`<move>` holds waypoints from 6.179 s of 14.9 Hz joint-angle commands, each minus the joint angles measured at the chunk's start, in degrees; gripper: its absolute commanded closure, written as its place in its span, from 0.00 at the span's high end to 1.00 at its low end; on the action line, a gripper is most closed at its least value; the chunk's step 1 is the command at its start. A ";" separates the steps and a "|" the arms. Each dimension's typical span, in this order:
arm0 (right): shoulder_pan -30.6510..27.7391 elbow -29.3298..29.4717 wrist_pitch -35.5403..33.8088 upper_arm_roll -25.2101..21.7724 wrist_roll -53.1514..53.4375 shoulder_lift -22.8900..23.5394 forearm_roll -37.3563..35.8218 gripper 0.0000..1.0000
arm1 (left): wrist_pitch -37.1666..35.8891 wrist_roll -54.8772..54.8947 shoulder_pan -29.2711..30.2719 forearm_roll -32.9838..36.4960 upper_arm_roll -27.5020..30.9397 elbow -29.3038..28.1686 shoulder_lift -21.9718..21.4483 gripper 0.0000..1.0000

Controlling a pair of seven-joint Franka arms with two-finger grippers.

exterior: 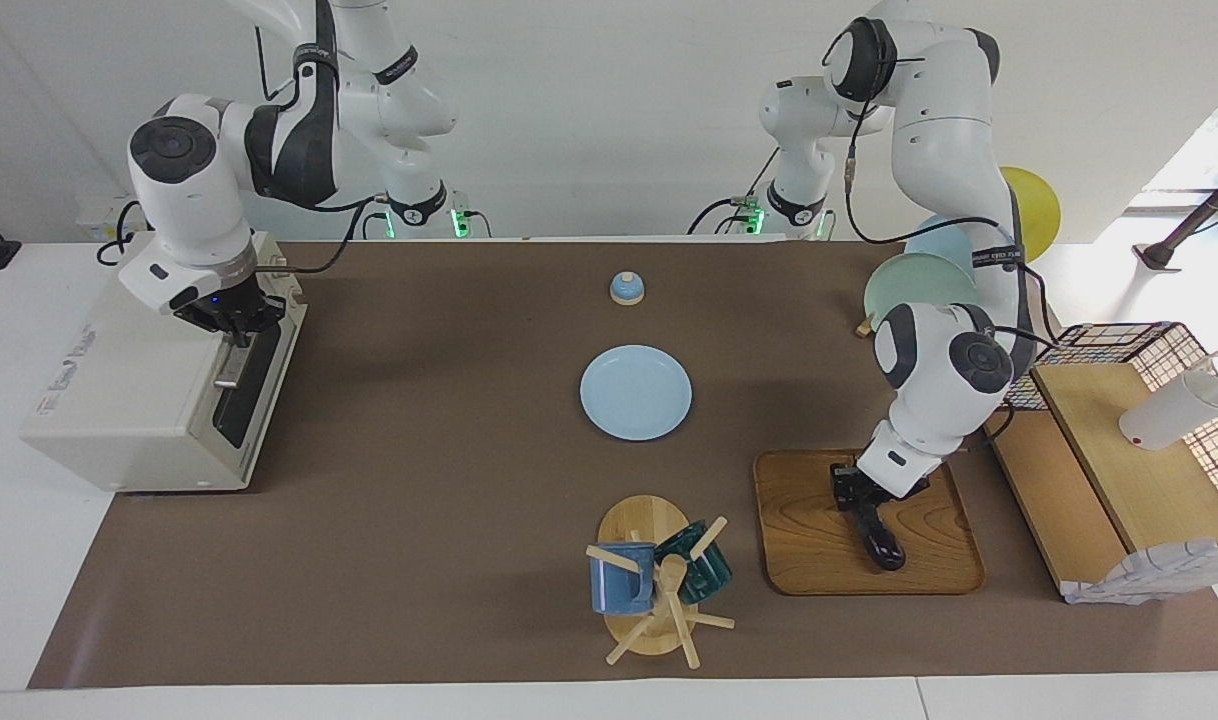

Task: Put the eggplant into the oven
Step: 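Grasp the eggplant with the left gripper while the right gripper reaches the oven, then carry the eggplant over the blue plate while the right gripper opens the oven, then release the eggplant on the plate while the right gripper reaches the plate, then grasp the eggplant on the blue plate with the right gripper and lift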

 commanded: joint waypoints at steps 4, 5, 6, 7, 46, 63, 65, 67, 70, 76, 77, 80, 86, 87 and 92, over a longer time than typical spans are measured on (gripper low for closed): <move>0.24 -5.71 8.45 0.22 1.08 2.74 4.90 0.00 | -18.36 -9.12 -2.89 -3.27 -0.03 -3.46 -15.70 0.00; 1.03 -5.71 9.85 0.13 1.08 3.79 5.78 0.00 | -19.34 -11.22 -4.47 -3.36 -0.03 -5.30 -17.98 0.00; 1.12 -5.89 11.34 0.13 1.17 4.59 5.96 0.00 | -19.00 -14.37 -6.40 -3.45 -0.03 -7.92 -20.44 0.00; 1.21 -6.50 13.19 0.22 1.17 5.55 6.05 0.00 | -18.73 -16.67 -8.07 -4.32 -0.03 -9.86 -22.29 0.00; 22.01 6.73 9.26 1.98 16.95 10.73 20.03 1.00 | -17.56 -18.30 -13.39 -5.03 0.58 -6.92 -19.41 1.00; 48.58 25.58 19.97 2.07 52.23 33.95 10.54 0.62 | -31.56 0.89 1.58 -0.46 1.02 -10.60 -33.92 1.00; 48.58 23.83 21.80 2.07 52.32 33.69 10.62 0.61 | -33.66 1.07 1.40 -0.46 1.11 -6.48 -32.17 1.00; 48.67 22.42 23.05 2.07 52.32 33.25 10.62 0.61 | -36.47 1.15 0.88 -0.38 2.24 -1.47 -29.62 1.00; 48.76 21.45 23.66 2.16 52.49 33.07 10.62 0.54 | -37.10 1.24 -1.58 0.58 4.27 0.05 -28.90 1.00; 49.90 18.19 26.83 2.16 52.67 32.02 10.89 0.45 | -37.36 1.33 -1.85 0.77 4.19 -1.27 -29.34 1.00; 49.81 17.76 26.91 2.16 52.67 32.01 10.80 0.42 | -37.54 1.24 -1.85 0.85 4.19 -1.27 -29.34 1.00; 49.90 16.97 27.26 2.16 52.76 31.67 10.80 0.31 | -37.63 1.24 -1.85 0.77 4.10 -1.45 -29.61 1.00; 50.43 15.11 29.73 2.07 53.20 31.22 10.54 0.00 | -37.19 0.71 -1.06 0.68 4.10 -1.45 -29.78 1.00; 50.25 15.38 29.21 2.07 53.11 31.31 10.45 0.00 | -36.93 0.71 -0.97 0.68 4.19 -1.45 -29.78 1.00; 49.02 27.90 8.62 1.89 47.94 32.01 3.52 0.00 | -36.92 0.80 -1.06 0.68 4.28 -1.45 -29.78 1.00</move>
